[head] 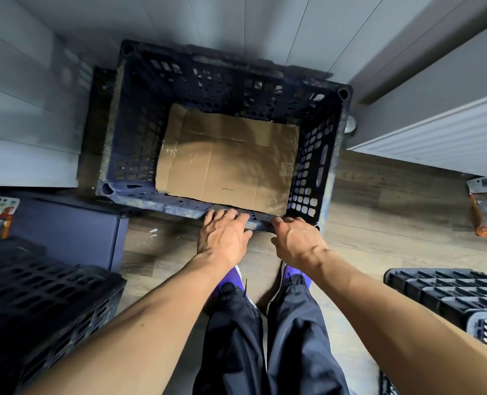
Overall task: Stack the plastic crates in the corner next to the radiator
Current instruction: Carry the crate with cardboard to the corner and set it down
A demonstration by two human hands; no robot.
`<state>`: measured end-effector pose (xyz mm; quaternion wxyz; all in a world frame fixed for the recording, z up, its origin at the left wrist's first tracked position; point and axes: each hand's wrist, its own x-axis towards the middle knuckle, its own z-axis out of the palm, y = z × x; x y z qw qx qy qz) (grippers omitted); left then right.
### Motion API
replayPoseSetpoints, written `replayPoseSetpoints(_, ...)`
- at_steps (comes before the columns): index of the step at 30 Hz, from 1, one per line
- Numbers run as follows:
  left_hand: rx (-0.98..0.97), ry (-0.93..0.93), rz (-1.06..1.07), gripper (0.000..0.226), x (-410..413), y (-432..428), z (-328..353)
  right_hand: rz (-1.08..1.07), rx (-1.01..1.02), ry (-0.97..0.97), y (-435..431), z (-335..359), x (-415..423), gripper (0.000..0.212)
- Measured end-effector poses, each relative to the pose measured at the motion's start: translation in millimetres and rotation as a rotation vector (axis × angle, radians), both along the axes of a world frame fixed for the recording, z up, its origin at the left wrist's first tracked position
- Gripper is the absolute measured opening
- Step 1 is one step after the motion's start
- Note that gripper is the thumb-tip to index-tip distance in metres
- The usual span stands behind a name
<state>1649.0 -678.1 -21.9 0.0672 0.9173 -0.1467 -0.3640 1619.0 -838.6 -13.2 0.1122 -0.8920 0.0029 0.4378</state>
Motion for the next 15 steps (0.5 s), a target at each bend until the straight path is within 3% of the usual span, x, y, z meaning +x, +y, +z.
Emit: replayPoseSetpoints(15,-0.04,0.068,-0.084,0.046,-25.5,-7.0,110.9,-0.346,0.036,0.029,-20.2,115.7,-47.2,0.045)
